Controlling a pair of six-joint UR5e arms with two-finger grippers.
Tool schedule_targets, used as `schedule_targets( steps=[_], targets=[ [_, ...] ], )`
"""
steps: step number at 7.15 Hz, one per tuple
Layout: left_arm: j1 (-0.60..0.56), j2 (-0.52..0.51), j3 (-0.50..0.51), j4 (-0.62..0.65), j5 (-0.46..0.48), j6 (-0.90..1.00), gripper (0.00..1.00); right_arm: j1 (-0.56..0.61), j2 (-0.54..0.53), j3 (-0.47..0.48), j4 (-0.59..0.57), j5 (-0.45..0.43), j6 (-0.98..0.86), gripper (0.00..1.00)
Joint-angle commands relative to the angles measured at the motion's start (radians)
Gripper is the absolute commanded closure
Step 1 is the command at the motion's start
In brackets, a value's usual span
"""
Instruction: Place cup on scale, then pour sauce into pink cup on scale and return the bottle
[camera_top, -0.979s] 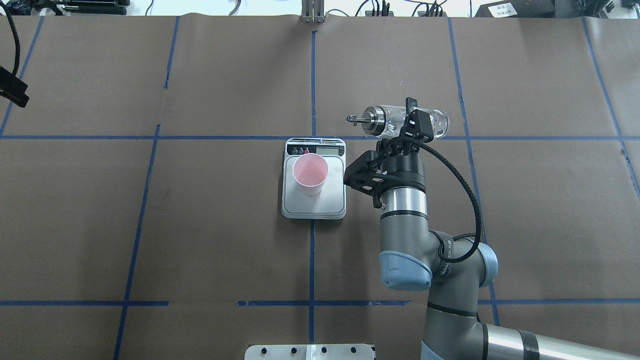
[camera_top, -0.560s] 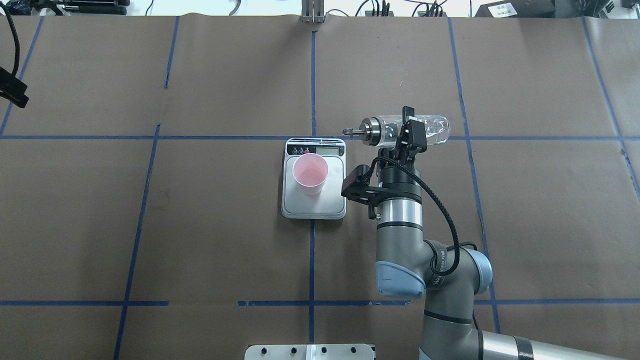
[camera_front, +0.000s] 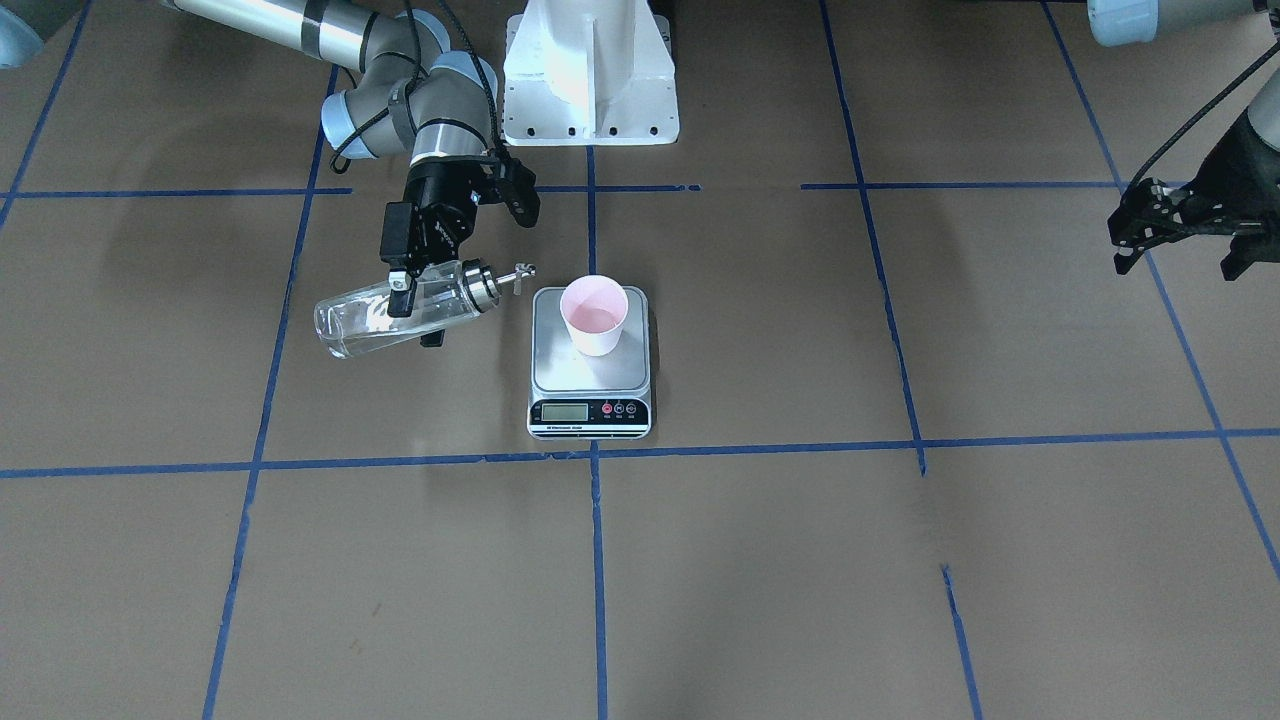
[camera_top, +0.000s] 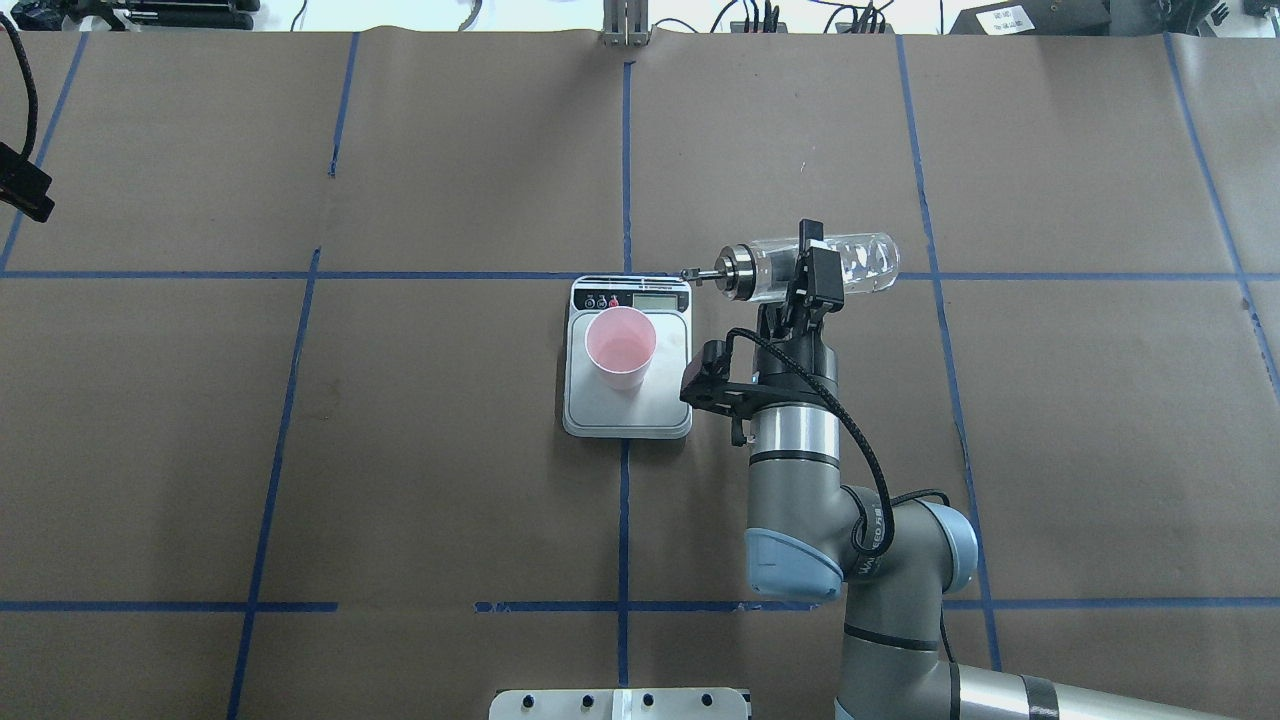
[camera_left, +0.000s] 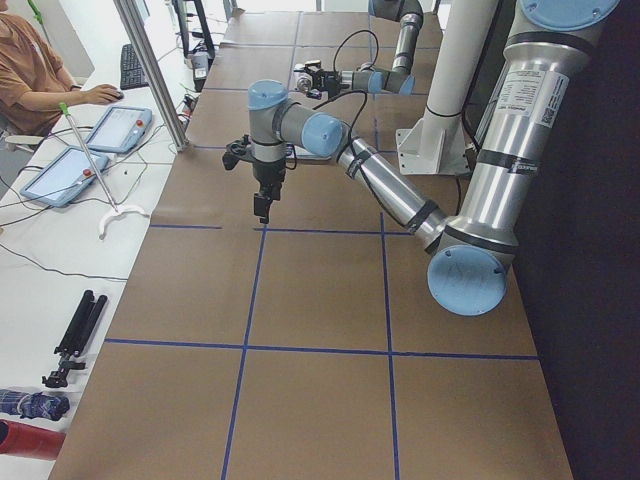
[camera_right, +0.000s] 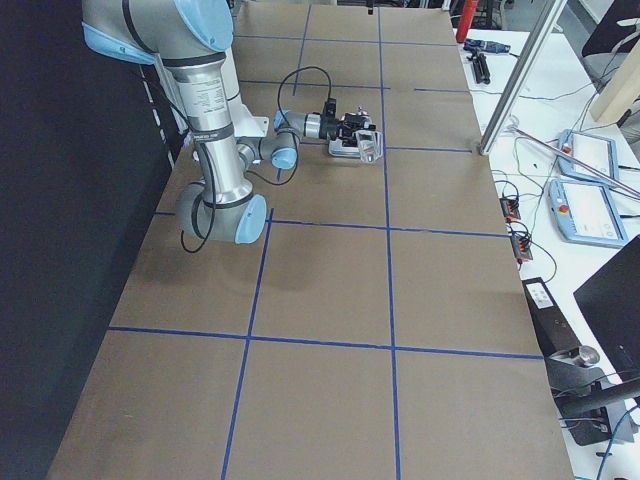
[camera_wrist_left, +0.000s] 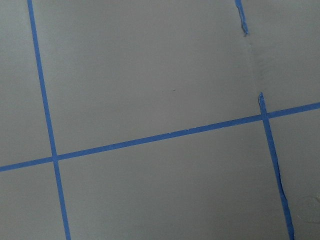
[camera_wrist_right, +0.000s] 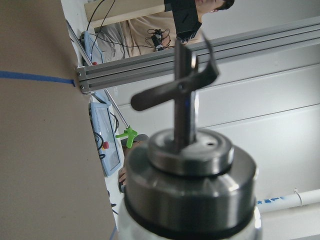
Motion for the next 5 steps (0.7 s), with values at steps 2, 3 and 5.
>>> schedule_targets(
  steps=[2, 3, 5],
  targets=[
    [0.0, 0.002, 0.004, 0.0, 0.0, 0.0, 0.0, -0.002, 0.009, -0.011, -0.003, -0.026, -0.051, 1.0],
    [0.0, 0.002, 0.005, 0.0, 0.0, 0.0, 0.0, -0.002, 0.026, -0.028, -0.003, -0.052, -0.106, 1.0],
    [0.0, 0.002, 0.005, 0.001, 0.0, 0.005, 0.0, -0.005, 0.043, -0.051, -0.003, -0.075, -0.114, 1.0]
  ],
)
